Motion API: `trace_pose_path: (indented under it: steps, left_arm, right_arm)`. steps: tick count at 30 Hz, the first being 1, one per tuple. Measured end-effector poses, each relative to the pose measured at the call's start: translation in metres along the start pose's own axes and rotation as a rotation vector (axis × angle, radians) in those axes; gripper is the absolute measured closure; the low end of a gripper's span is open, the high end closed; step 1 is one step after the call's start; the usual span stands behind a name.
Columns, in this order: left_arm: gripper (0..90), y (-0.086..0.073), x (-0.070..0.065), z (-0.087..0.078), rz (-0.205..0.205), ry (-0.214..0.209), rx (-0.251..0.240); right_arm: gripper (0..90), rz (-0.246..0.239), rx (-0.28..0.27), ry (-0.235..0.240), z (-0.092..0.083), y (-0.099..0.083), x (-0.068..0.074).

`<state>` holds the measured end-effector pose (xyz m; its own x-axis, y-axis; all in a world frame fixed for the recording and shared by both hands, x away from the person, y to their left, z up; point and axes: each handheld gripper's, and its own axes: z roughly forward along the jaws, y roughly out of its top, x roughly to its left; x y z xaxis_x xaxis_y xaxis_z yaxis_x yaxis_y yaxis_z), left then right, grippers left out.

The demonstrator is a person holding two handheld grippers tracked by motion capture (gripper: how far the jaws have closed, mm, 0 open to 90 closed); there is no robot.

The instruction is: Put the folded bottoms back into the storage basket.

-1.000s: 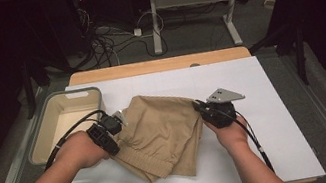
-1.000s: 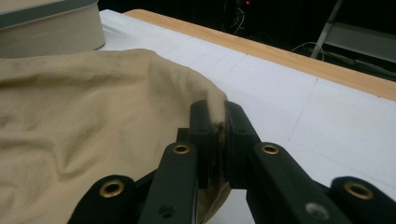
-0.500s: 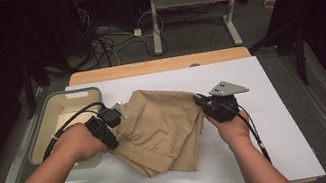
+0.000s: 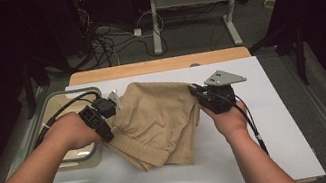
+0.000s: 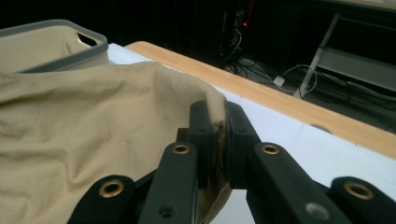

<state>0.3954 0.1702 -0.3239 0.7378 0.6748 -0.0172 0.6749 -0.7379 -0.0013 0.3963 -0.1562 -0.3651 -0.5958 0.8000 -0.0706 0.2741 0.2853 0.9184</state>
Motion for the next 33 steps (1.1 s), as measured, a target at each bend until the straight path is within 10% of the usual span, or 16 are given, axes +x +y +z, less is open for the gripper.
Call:
trace_pose_path:
  steps: [17,33]
  left_arm:
    - [77.3,-0.044,0.029,-0.037,-0.066,0.04,-0.007]
    - [77.3,-0.103,0.074,-0.034,-0.194,0.068,-0.009]
  right_arm:
    - [85.5,-0.041,-0.056,0.045,0.02,0.044,0.025]
    - [85.5,-0.088,-0.057,0.13,0.089,0.074,0.072]
